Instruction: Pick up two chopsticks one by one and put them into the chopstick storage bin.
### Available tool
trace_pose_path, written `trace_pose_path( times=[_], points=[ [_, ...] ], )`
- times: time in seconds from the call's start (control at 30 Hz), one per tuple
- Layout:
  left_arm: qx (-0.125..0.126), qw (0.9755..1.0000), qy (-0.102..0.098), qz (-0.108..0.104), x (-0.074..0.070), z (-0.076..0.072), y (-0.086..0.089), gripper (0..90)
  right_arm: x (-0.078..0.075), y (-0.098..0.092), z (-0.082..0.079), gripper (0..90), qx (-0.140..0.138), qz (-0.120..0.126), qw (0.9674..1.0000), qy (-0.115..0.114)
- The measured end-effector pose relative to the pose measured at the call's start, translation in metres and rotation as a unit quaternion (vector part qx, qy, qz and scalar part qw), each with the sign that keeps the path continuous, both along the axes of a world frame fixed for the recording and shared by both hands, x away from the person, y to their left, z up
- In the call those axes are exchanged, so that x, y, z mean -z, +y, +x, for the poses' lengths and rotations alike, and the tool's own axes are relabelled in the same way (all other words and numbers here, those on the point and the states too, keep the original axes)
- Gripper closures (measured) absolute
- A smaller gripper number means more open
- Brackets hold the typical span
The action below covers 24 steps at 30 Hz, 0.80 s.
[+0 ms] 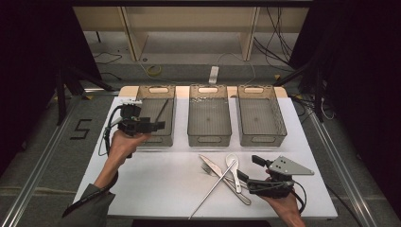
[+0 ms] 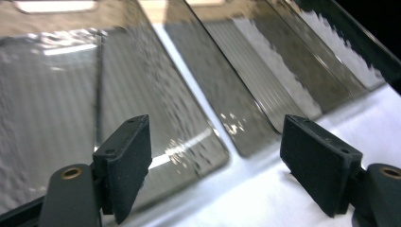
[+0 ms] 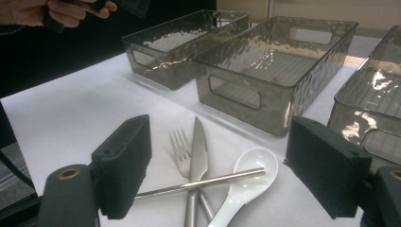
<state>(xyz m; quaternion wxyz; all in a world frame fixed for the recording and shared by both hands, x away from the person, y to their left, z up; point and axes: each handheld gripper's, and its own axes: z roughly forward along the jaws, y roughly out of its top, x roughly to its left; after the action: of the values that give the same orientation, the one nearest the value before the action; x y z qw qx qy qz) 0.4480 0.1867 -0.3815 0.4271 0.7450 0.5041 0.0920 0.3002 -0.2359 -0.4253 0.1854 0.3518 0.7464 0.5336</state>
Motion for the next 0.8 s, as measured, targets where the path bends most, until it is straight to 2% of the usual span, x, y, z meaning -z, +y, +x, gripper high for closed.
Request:
trace_pose_path(
  times=[0.3,0.5,0.7,0.8],
  points=[
    [0.047,0.9985,0.018,0.019,0.012,-0.022,-0.029,20.7,0.001,0.001,0.000,24.1,-0.001,-0.005,1.0000,0.001],
    [0.079,0.9956,0.035,0.036,0.020,-0.033,-0.048,20.2,0.001,0.002,0.000,24.1,-0.002,-0.007,1.0000,0.004],
    [0.100,0.9929,0.039,0.052,0.025,-0.044,-0.064,20.2,0.001,0.002,0.000,24.1,-0.001,-0.008,1.0000,0.003],
    [0.118,0.9909,0.051,0.038,0.028,-0.048,-0.070,20.1,0.001,0.002,0.001,24.1,-0.002,-0.012,0.9999,0.005]
  ],
)
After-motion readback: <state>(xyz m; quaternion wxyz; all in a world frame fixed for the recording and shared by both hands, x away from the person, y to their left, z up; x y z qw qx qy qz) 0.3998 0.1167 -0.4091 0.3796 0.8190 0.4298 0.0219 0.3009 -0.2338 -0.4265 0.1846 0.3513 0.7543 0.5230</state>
